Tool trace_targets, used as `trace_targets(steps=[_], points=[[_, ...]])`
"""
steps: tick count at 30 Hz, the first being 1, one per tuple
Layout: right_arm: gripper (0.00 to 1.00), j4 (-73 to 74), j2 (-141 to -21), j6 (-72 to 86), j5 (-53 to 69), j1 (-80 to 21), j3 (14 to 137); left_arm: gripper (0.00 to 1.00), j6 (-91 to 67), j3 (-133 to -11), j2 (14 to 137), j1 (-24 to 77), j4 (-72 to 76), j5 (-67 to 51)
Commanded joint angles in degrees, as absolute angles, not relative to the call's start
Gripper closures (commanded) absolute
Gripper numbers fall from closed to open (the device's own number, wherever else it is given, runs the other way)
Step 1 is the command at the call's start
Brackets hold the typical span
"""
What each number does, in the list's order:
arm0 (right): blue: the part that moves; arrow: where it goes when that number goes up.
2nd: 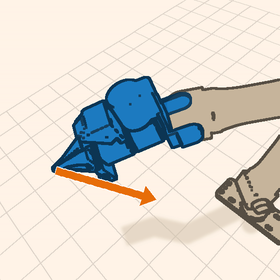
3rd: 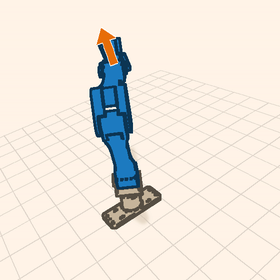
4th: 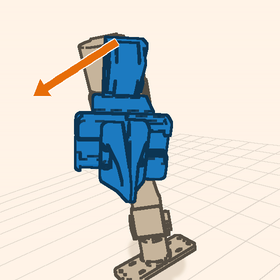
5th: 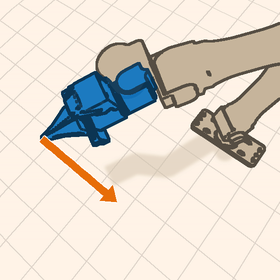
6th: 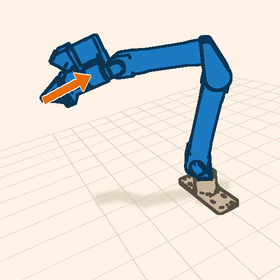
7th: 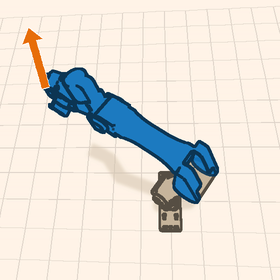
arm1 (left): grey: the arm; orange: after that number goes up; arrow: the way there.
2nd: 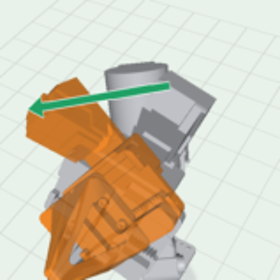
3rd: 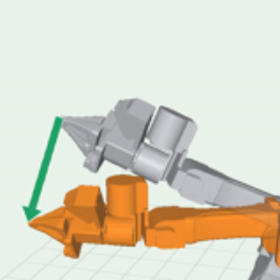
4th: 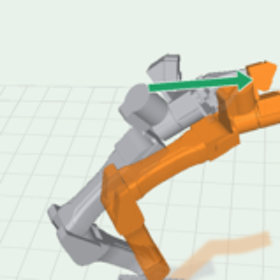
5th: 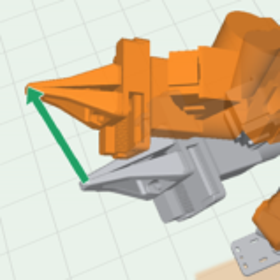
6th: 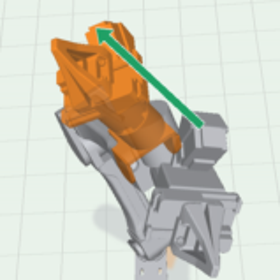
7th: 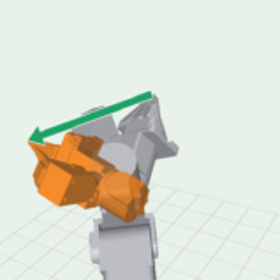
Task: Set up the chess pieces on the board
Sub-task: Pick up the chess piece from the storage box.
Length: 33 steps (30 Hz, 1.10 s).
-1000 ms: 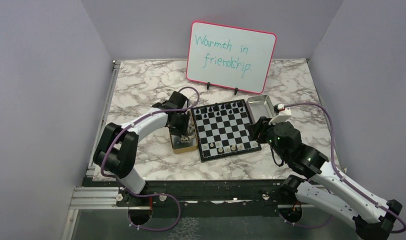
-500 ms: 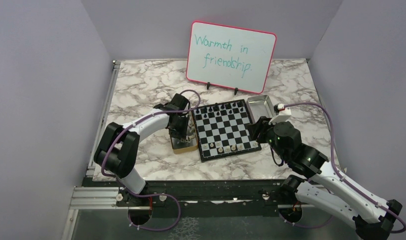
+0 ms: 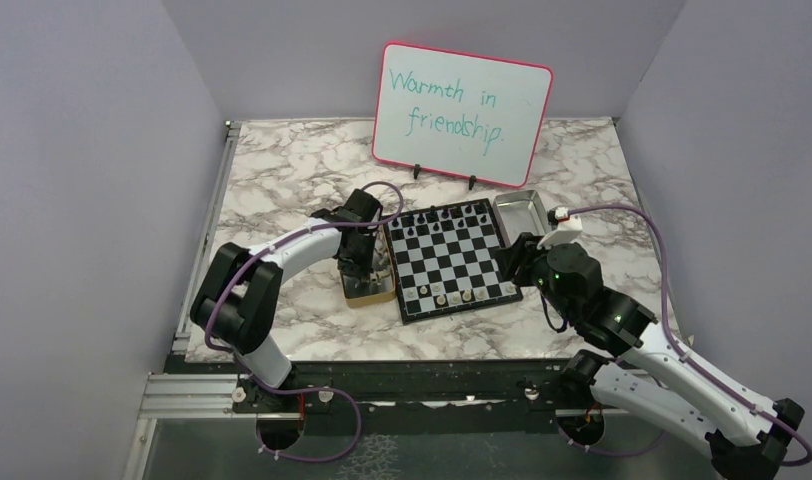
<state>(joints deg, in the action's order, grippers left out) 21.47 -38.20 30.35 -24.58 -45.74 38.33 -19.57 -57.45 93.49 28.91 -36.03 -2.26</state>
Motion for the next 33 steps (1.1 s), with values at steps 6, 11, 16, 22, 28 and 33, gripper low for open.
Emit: trace_targets(steps=[6,11,16,22,28,33], points=[[0.51,20.4,-38.6,31.2,-23.5,-45.6,38.4,0.86,-17.5,-58.0,92.7,29.2,-35.4,-1.2],[0.51,19.9,-39.9,34.7,-21.6,-45.6,39.2,0.86,-17.1,-58.9,89.6,29.1,-35.4,-1.1],[0.51,20.2,-41.5,35.5,-20.6,-45.6,39.8,0.79,-17.3,-59.0,88.9,29.0,-35.6,3.1],[0.51,20.2,-40.9,35.6,-20.1,-45.6,39.3,0.69,-13.8,-61.6,89.1,28.9,-35.2,5.7],[0.51,19.5,-40.1,34.1,-20.2,-45.6,39.1,0.60,-4.0,-66.6,91.9,28.4,-36.8,6.7],[0.51,20.9,-39.6,32.4,-20.9,-45.6,40.1,0.58,7.9,-68.3,91.3,28.3,-39.3,3.6]])
